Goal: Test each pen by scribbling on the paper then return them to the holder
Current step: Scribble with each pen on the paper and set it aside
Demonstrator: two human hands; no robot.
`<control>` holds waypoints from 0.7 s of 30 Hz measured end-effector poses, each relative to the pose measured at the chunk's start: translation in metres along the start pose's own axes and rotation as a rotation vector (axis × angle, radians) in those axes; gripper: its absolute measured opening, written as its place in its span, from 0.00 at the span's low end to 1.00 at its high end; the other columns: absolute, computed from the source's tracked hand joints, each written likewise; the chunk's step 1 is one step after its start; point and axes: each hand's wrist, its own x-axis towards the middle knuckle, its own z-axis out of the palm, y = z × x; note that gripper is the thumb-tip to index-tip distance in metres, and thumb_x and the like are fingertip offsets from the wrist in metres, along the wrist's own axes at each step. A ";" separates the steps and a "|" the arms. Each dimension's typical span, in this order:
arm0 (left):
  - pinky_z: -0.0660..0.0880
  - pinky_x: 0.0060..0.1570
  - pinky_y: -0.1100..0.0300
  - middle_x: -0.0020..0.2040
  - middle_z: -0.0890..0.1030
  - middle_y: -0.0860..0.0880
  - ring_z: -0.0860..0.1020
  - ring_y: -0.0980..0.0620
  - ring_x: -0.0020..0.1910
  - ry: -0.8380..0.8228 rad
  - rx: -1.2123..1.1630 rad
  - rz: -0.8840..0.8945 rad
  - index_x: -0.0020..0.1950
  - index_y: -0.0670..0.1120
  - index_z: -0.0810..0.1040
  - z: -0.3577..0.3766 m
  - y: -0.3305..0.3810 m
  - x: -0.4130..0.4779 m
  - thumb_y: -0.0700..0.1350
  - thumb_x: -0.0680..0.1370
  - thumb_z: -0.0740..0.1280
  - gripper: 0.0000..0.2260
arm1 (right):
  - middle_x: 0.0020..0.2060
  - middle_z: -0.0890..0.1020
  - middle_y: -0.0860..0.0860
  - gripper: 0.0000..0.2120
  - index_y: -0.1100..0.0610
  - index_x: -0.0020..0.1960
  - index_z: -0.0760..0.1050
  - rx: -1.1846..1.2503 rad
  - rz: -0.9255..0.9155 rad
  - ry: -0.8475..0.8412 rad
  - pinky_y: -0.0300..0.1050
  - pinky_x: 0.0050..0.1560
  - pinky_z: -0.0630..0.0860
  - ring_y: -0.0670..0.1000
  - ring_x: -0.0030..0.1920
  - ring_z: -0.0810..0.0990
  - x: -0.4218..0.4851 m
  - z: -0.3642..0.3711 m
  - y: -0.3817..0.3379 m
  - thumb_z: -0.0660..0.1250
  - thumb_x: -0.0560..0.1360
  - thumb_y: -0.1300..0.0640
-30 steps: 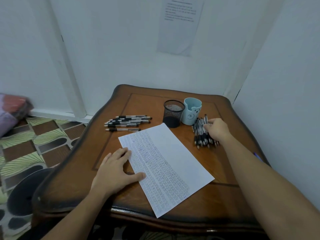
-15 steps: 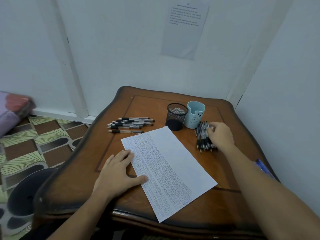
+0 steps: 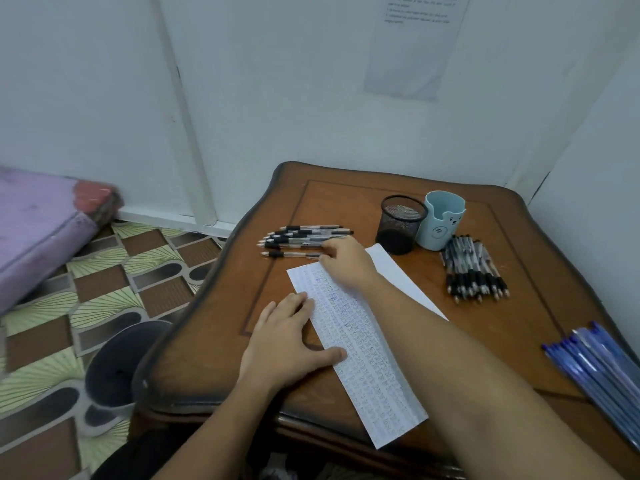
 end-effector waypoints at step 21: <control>0.41 0.75 0.56 0.79 0.54 0.56 0.50 0.59 0.76 -0.038 0.037 -0.016 0.78 0.52 0.58 -0.001 -0.001 0.001 0.83 0.58 0.52 0.56 | 0.30 0.70 0.51 0.08 0.47 0.58 0.71 1.216 0.240 0.182 0.37 0.25 0.58 0.46 0.24 0.60 -0.092 -0.097 0.030 0.54 0.86 0.54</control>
